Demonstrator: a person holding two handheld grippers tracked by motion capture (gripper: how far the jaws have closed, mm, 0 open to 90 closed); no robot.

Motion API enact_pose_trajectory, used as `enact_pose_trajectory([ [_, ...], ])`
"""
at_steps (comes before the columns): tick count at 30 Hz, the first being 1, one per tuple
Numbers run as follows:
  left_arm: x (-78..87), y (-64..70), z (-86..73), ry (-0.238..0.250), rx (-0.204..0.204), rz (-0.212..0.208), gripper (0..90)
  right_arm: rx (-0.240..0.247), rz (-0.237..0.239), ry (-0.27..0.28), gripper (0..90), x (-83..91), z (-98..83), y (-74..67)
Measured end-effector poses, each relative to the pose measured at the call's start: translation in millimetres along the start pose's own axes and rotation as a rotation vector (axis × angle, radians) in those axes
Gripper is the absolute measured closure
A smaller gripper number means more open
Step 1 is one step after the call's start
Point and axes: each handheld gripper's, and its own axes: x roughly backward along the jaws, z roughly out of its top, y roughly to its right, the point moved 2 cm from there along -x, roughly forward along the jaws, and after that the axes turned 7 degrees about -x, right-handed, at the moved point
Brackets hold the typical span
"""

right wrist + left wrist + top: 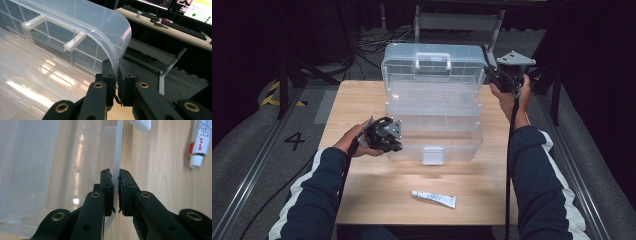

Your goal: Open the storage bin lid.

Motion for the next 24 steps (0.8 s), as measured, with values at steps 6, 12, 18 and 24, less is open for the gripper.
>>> enact_pose_trajectory([
  [6,0.2,-0.8,0.6,-0.008,-0.002,-0.007,83.3,-0.009,-0.004,-0.003,85.3,-4.2,1.8,2.4],
  [12,0.2,-2.3,0.4,-0.007,-0.009,-0.011,83.6,-0.019,-0.005,-0.011,85.3,-10.5,4.9,4.7],
  [18,0.4,-1.3,4.0,-0.048,-0.024,-0.008,83.6,-0.017,-0.009,-0.012,85.1,-15.8,6.0,6.6],
  [24,0.2,-1.4,4.4,-0.051,-0.028,-0.011,83.6,-0.025,-0.005,-0.026,85.1,-22.1,9.3,9.1],
])
